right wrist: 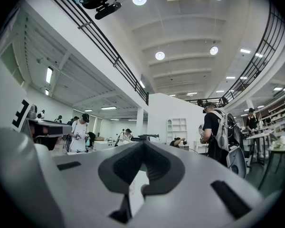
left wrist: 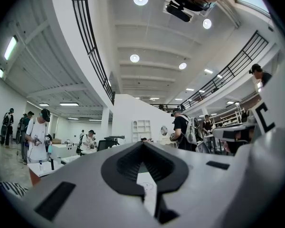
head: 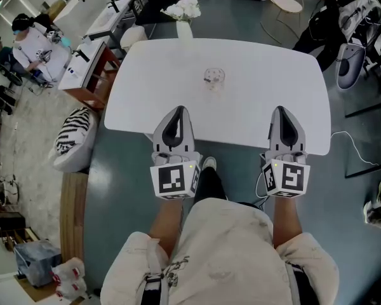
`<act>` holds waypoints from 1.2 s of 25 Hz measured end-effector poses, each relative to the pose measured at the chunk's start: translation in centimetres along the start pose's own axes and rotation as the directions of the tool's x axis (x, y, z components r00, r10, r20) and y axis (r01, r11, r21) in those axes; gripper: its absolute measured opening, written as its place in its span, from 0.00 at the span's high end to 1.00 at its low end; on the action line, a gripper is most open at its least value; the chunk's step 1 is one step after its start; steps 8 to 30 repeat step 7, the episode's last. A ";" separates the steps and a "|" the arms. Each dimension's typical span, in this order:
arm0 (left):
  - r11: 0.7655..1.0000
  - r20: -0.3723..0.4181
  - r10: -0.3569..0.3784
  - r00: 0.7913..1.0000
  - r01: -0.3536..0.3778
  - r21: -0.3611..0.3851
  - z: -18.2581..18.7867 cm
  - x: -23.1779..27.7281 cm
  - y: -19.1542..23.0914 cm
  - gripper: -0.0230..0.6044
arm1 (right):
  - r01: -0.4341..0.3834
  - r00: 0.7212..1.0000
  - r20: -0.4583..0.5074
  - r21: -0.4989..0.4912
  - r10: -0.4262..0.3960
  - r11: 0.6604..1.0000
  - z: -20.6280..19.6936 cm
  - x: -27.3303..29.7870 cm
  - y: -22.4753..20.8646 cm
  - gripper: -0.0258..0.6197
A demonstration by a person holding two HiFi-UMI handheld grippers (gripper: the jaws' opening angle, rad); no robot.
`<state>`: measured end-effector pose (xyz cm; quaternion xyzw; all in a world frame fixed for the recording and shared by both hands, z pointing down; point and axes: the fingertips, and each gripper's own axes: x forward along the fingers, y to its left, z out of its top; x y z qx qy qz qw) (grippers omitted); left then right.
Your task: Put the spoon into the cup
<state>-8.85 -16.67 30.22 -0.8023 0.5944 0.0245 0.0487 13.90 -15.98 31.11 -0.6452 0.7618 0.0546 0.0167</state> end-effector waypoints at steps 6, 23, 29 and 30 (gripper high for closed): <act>1.000 -0.011 -0.001 1.000 0.001 0.001 -0.3 0.3 -0.1 0.95 | -0.007 1.000 0.001 -0.007 0.007 1.000 0.1 0.4 0.0 0.98; 1.000 -0.013 -0.002 1.000 0.002 0.001 -0.3 0.5 -0.1 0.95 | -0.008 1.000 0.001 -0.007 0.008 1.000 0.1 0.5 -0.1 0.98; 1.000 -0.013 -0.002 1.000 0.002 0.001 -0.3 0.5 -0.1 0.95 | -0.008 1.000 0.001 -0.007 0.008 1.000 0.1 0.5 -0.1 0.98; 1.000 -0.013 -0.002 1.000 0.002 0.001 -0.3 0.5 -0.1 0.95 | -0.008 1.000 0.001 -0.007 0.008 1.000 0.1 0.5 -0.1 0.98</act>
